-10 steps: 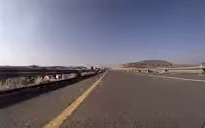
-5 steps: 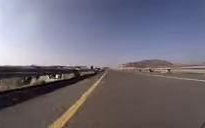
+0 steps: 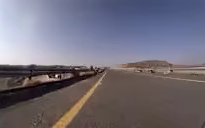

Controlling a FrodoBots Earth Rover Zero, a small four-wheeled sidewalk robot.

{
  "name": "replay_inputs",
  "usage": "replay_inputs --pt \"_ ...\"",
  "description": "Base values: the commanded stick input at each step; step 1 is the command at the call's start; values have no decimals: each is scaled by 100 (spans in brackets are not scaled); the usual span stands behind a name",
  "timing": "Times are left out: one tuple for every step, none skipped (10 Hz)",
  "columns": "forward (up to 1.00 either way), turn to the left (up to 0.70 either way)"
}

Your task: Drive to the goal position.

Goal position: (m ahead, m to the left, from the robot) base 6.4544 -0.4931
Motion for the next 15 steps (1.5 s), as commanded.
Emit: replay_inputs --pt "85 0" --pt "85 0" --pt "85 0" --pt "85 0" --pt "85 0" --pt "85 0" --pt "85 0" --pt "85 0" --pt "85 0" --pt "85 0" --pt "85 0" --pt "85 0" --pt "85 0" --pt "85 0" --pt "85 0"
